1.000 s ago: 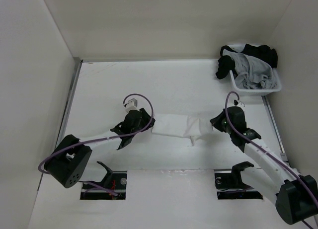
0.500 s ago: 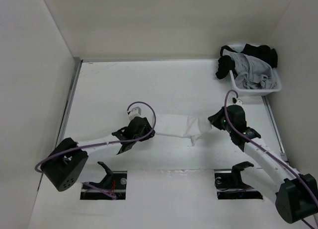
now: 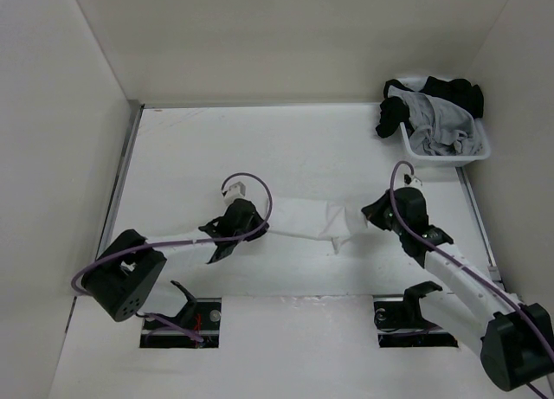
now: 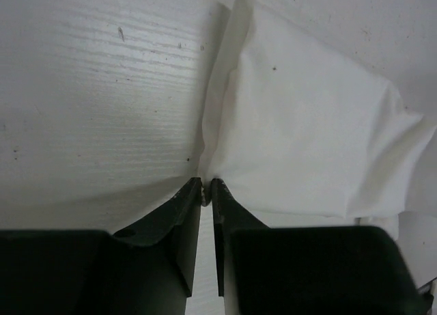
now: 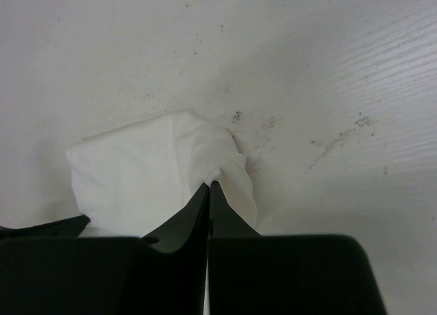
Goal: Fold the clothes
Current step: Fold the tank top
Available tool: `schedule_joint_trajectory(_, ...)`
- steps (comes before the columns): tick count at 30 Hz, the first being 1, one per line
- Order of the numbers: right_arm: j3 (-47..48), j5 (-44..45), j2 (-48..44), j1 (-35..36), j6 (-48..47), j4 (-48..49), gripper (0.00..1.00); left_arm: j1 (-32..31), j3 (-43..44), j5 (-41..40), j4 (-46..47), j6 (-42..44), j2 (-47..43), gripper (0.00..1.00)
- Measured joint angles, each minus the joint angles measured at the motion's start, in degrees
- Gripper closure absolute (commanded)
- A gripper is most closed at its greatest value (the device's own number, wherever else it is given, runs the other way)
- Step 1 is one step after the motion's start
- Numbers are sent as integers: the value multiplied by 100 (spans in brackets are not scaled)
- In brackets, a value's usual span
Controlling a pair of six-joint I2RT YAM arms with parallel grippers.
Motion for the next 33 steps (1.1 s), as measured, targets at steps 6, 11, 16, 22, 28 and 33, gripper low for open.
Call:
schedule_joint_trajectory(6,-372,4,74,0,195,203,71,164,-111,20,120,-50,-280,94)
schedule_joint_trajectory(11,-861,4,39,28,448,238,62,343,-197,50,203,-50,-369,96)
schedule_joint_trajectory(16,-1021,2,-118,396,758,243,58,730,-448,116,234,-50,-496,96)
schedule_joint_trajectory(22,-1215,90,-590,1128,1178,166,50,1241,-673,323,284,-48,-730,96)
schedule_joint_trajectory(28,-1248,162,-704,1912,1464,70,53,1532,-776,625,413,-37,-734,96)
schedule_joint_trajectory(33,-1272,199,-101,2063,1624,175,62,1563,-868,765,525,-26,-734,96)
